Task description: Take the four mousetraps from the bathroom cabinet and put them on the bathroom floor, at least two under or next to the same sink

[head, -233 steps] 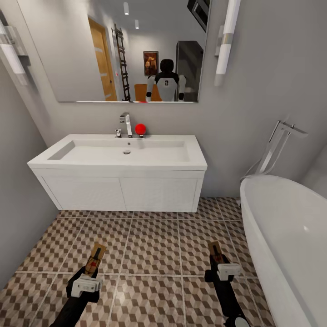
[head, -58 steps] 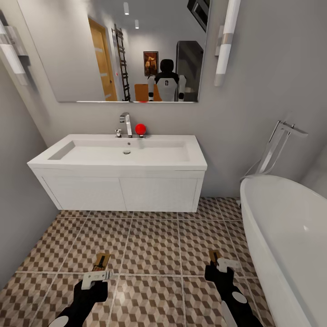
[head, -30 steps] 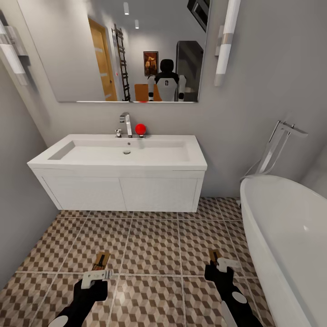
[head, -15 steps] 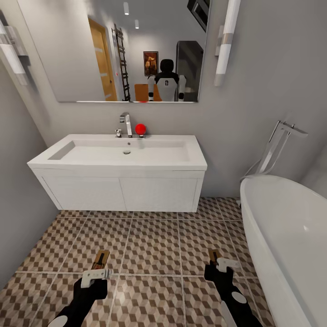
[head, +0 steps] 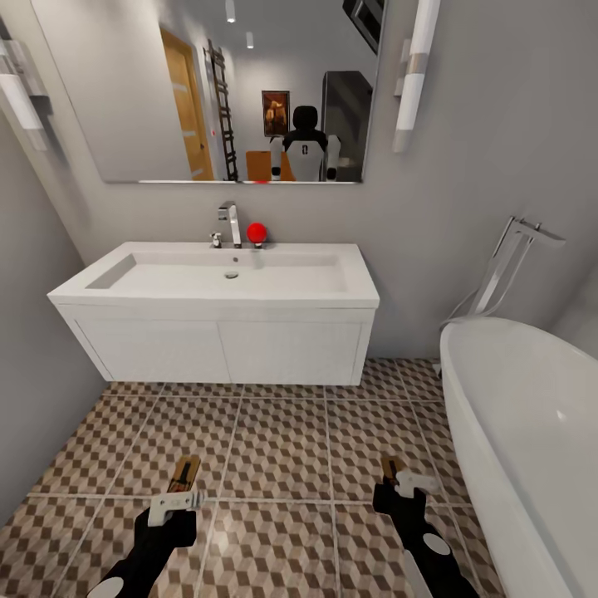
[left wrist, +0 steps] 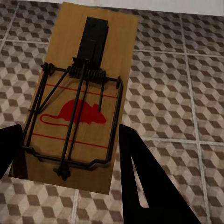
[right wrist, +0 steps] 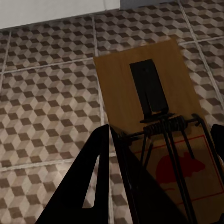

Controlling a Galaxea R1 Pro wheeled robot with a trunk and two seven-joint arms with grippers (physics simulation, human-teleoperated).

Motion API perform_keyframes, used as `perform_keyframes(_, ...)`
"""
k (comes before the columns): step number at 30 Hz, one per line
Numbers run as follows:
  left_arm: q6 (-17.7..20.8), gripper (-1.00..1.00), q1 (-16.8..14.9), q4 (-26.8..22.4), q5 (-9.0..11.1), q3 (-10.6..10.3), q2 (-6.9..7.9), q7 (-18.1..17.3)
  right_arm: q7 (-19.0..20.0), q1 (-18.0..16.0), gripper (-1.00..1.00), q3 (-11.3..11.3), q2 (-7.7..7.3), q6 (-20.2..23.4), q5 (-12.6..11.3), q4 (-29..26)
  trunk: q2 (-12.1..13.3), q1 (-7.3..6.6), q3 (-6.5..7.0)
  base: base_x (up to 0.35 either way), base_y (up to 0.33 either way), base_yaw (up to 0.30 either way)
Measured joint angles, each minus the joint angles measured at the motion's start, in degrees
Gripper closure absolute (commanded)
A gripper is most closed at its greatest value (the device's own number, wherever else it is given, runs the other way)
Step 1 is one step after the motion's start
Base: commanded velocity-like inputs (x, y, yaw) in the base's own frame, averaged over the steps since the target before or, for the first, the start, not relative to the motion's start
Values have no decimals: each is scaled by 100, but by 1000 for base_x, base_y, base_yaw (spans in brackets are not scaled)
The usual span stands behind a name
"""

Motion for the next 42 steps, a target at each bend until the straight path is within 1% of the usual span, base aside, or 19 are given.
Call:
perform_keyframes(32,-7,100,-2,0,0,0,-5,-9,0,0,100,0,-5,-21,0,0,-1284,703,-867,0,0,0)
perform_keyframes(42,-7,100,-4,0,0,0,-5,-9,6,0,100,-13,-22,-281,5,-109,-1685,923,-1139,0,0,0)
